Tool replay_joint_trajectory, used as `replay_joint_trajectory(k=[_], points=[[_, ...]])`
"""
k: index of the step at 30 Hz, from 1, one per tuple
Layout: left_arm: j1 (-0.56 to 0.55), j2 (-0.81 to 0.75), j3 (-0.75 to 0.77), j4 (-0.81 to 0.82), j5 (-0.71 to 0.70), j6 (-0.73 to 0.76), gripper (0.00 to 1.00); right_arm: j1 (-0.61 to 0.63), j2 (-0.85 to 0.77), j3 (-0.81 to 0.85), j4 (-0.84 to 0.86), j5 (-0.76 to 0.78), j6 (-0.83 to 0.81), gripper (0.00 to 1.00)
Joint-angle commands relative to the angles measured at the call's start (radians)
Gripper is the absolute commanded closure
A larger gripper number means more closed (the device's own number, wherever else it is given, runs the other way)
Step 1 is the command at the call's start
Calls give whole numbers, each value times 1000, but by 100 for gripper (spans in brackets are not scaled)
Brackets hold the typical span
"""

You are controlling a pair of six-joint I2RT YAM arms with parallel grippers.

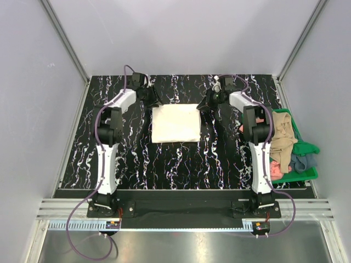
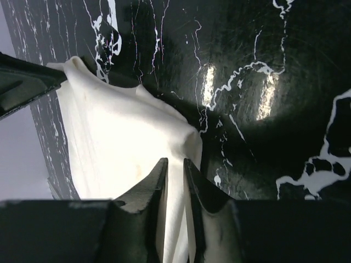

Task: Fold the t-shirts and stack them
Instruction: Fold the tshirt

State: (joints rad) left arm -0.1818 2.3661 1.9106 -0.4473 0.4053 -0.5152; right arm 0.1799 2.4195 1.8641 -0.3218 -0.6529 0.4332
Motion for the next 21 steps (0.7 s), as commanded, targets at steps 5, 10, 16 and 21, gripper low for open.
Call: replay_joint_trajectory(k=[5,10,16,21], points=[[-7,-371,-169,4,3,23,59,-7,-273,-68,-54,-49,-1,72],[-79,-513,-395,19,27,17,59,36,-398,-249,-53,-140,1,74],[-157,-602,-652,81,-54,-46,59,157,-435,-401,-11,-241,-20,81],[-159,-622,-794,108,-138,-52,60,199,-332,-437,7,-346,-50,91]])
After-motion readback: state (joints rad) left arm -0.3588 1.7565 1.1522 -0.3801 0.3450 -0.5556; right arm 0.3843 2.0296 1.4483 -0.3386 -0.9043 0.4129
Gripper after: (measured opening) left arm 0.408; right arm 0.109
